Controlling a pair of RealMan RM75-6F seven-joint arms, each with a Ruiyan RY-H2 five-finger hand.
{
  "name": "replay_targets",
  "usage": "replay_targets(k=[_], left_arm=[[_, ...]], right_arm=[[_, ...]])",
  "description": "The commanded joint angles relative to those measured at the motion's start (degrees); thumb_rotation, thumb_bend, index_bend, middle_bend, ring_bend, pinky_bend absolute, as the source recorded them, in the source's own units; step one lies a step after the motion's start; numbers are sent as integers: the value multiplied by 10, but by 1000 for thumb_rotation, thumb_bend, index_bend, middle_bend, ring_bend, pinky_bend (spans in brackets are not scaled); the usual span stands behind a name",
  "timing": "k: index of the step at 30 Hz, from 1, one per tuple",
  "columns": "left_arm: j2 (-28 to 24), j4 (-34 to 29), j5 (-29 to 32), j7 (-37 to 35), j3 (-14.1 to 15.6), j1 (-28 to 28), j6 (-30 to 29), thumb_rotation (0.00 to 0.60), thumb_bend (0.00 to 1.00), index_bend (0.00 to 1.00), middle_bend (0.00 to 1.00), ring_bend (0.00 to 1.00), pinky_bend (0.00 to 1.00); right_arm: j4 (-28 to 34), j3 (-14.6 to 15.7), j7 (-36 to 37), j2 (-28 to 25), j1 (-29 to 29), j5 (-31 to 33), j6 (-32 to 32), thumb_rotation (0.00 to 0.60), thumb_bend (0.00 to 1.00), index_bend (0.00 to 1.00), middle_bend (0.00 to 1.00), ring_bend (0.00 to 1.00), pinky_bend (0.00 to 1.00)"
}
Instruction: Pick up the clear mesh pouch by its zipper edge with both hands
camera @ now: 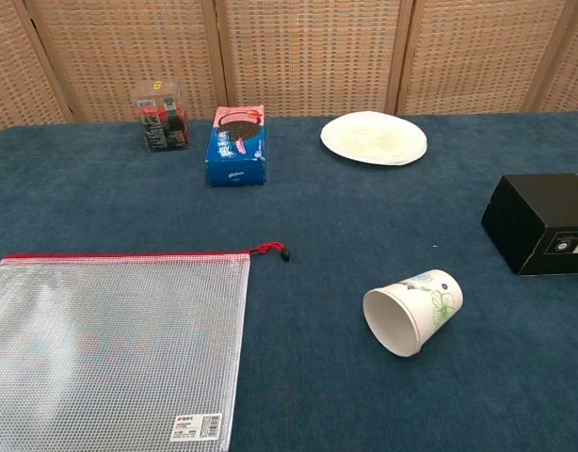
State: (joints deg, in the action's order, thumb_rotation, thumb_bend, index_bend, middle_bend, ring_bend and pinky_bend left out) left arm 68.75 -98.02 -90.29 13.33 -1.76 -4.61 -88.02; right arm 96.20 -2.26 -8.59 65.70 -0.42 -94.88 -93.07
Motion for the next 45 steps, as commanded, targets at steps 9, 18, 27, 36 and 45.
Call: replay_targets(k=[9, 18, 27, 36, 45], left_arm=[[8, 3, 1, 6, -9, -13, 11, 600, 0, 0, 16, 24, 2], [80, 18, 71, 89, -93, -169, 193, 600, 0, 99, 787, 854, 916], [204, 112, 166, 161, -154, -329, 341, 600, 7, 418, 941, 980, 1000], [315, 243, 240, 199, -155, -421, 400, 600, 272, 465, 941, 980, 1000], [358, 317, 235, 154, -140, -450, 412, 600, 339, 482, 941, 980, 1000]], right_arm=[[0, 0, 2, -1, 2, 1, -1, 600, 0, 79, 0, 0, 0], [-9, -15, 7, 3, -5, 35, 13, 600, 0, 79, 0, 0, 0], [-29, -29, 8, 9, -12, 77, 36, 600, 0, 78, 0, 0, 0], [-45, -41, 20, 9, -16, 110, 49, 600, 0, 78, 0, 0, 0], [-54, -42, 25, 11, -19, 120, 59, 600, 0, 78, 0, 0, 0]])
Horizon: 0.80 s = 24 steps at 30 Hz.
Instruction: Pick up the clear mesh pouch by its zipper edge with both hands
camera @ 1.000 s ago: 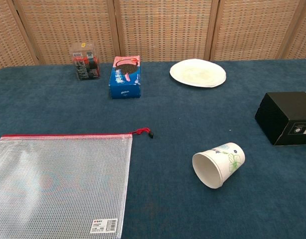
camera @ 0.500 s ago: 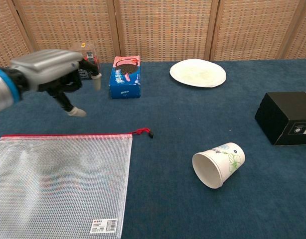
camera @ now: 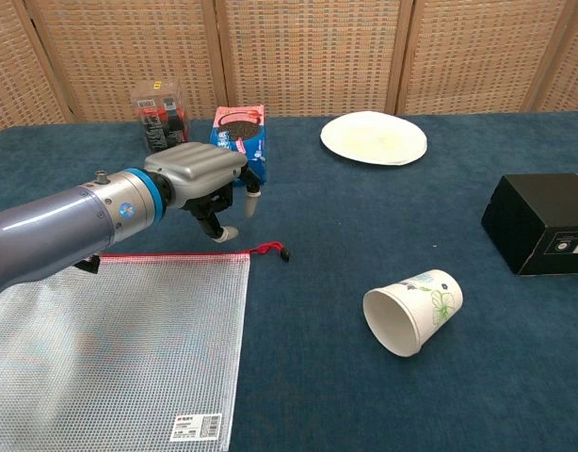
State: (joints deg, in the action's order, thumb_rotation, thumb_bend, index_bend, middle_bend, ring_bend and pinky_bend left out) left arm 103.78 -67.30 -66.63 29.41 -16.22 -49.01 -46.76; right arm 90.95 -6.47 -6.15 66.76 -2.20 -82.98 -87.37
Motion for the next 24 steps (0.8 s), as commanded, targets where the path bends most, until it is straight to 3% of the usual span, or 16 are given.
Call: replay_targets(k=[1, 5, 24], left_arm=[[12, 14, -3, -10, 6, -7, -2, 600, 349, 484, 941, 980, 1000], [34, 31, 2, -33, 10, -16, 5, 600, 391, 489, 941, 980, 1000], [109, 124, 21, -46, 12, -60, 16, 600, 394, 479, 941, 981, 1000]], right_arm=[[-2, 0, 0, 2, -2, 1, 3, 600, 0, 78, 0, 0, 0], [-6, 1, -2, 4, -4, 2, 5, 600, 0, 78, 0, 0, 0], [-10, -2, 9, 1, -5, 12, 8, 600, 0, 78, 0, 0, 0]])
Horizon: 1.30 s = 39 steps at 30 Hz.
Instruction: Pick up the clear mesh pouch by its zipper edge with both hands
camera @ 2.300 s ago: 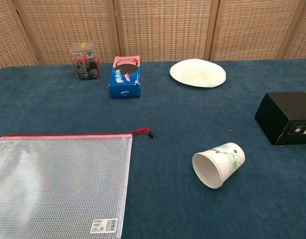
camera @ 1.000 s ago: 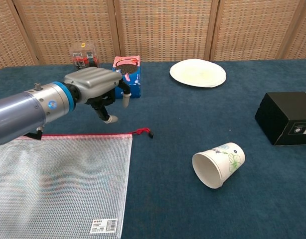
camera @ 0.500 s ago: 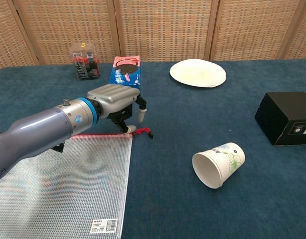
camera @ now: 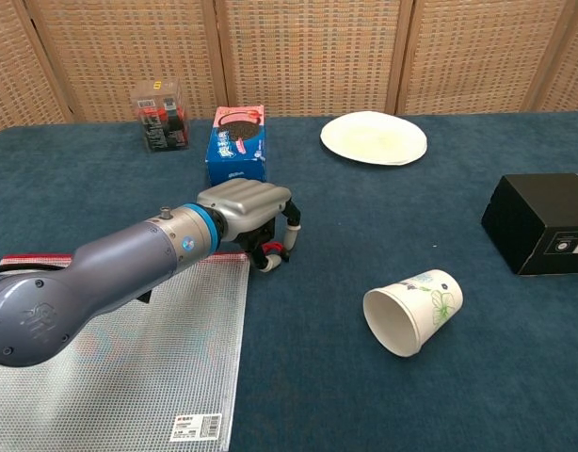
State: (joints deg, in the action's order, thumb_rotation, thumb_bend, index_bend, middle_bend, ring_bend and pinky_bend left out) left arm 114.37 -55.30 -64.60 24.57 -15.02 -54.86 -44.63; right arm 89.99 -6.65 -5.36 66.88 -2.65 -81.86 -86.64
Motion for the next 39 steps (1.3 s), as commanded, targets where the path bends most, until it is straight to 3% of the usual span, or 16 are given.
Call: replay_targets(k=[1, 16, 29, 36, 39], left_arm=[[5, 5, 0, 2, 0, -2, -8, 600, 401, 479, 941, 980, 1000], [14, 23, 7, -2, 4, -5, -11, 600, 430, 500, 941, 980, 1000], [7, 9, -1, -3, 6, -1, -31, 600, 585, 691, 941, 980, 1000], [-28, -44, -8, -14, 2, 13, -54, 600, 734, 871, 941, 980, 1000], [-51, -74, -9, -16, -1, 20, -63, 600, 771, 904, 941, 980, 1000]], right_arm=[[-1, -1, 2, 0, 0, 2, 1, 600, 0, 78, 0, 0, 0], [0, 1, 3, -1, -1, 1, 1, 600, 0, 78, 0, 0, 0], [1, 3, 4, -2, -2, -3, 0, 600, 0, 78, 0, 0, 0], [3, 7, 9, -3, -2, -12, -1, 600, 0, 78, 0, 0, 0], [3, 11, 20, -2, -3, -24, -3, 600, 0, 79, 0, 0, 0]])
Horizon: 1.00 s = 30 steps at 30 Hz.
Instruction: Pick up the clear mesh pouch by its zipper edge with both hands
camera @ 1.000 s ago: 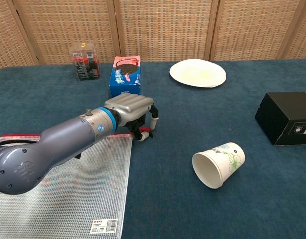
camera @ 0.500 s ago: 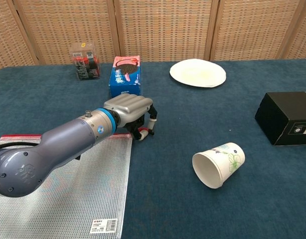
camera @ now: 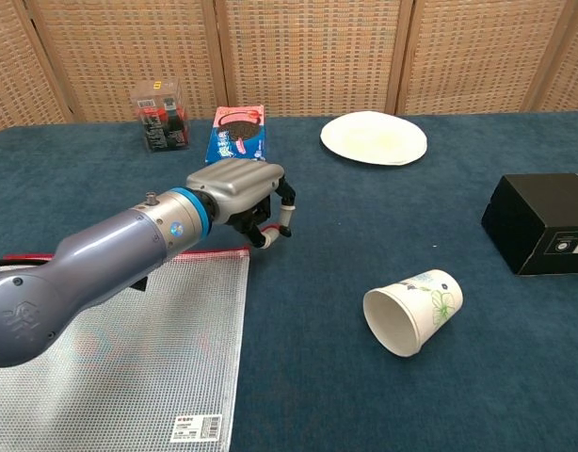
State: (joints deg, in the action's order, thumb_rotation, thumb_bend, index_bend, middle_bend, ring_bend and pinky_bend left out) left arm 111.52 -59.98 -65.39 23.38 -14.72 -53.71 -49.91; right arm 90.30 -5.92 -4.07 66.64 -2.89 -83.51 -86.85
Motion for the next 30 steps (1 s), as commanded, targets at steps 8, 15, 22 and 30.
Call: replay_targets(k=[8, 15, 22, 30], left_arm=[[-108, -139, 8, -37, -25, 25, -13, 600, 776, 924, 941, 980, 1000], [-189, -248, 29, -90, -55, 34, 2, 600, 775, 928, 941, 980, 1000], [-195, -262, -17, -146, -65, 35, -37, 600, 776, 934, 941, 980, 1000], [-204, -270, -44, -192, -65, 35, -57, 600, 775, 946, 941, 980, 1000]], right_arm=[[26, -17, 10, -20, -54, -3, 68, 600, 0, 83, 10, 0, 0], [125, -70, 48, -75, -179, 49, 253, 600, 0, 83, 452, 445, 406], [153, -112, 126, -49, -286, 177, 419, 600, 0, 114, 731, 760, 821], [144, -140, 171, -6, -403, 358, 544, 600, 0, 199, 867, 894, 1000]])
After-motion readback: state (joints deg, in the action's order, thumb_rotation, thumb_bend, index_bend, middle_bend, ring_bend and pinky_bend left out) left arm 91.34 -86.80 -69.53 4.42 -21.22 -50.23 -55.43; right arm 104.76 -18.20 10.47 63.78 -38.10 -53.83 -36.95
